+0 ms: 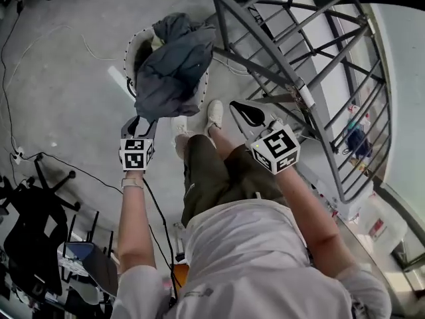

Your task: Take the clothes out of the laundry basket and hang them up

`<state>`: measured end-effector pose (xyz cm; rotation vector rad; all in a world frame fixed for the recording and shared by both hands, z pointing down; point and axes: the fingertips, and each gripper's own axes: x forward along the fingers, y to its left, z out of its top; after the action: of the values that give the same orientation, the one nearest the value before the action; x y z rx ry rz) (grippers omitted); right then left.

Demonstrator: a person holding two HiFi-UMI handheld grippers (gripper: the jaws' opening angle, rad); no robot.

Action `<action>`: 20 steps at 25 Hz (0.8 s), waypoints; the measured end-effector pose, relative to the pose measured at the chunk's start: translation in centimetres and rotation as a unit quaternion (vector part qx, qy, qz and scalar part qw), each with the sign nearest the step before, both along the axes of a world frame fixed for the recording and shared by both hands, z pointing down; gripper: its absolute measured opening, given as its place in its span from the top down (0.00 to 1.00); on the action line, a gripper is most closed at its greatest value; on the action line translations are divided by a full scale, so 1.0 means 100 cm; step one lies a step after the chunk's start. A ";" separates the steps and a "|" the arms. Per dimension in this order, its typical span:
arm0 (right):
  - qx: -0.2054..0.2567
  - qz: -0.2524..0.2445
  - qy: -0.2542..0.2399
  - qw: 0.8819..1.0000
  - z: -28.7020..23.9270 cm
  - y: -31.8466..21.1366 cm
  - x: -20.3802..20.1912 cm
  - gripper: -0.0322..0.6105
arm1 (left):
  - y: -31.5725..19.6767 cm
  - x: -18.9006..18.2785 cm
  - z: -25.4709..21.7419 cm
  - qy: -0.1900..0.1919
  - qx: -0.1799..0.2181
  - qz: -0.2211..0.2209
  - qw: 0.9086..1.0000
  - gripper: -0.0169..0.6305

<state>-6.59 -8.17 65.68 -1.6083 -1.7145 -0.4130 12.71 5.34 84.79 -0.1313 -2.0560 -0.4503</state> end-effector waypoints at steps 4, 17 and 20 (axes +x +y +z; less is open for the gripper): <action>0.023 0.001 0.002 1.000 0.024 -0.010 -0.007 0.94 | -0.009 0.009 0.058 0.038 0.020 -0.013 0.999 0.58; 0.072 0.021 0.007 0.997 0.063 -0.057 -0.013 0.94 | -0.021 0.024 0.190 0.148 0.037 -0.039 0.987 0.50; 0.076 0.031 0.011 0.997 0.065 -0.066 -0.014 0.94 | -0.019 0.022 0.194 0.148 0.043 -0.063 0.986 0.50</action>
<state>-8.02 -14.74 72.21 -1.4415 -1.6714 -0.4816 14.93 3.41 104.21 -0.2622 -1.7396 -0.5609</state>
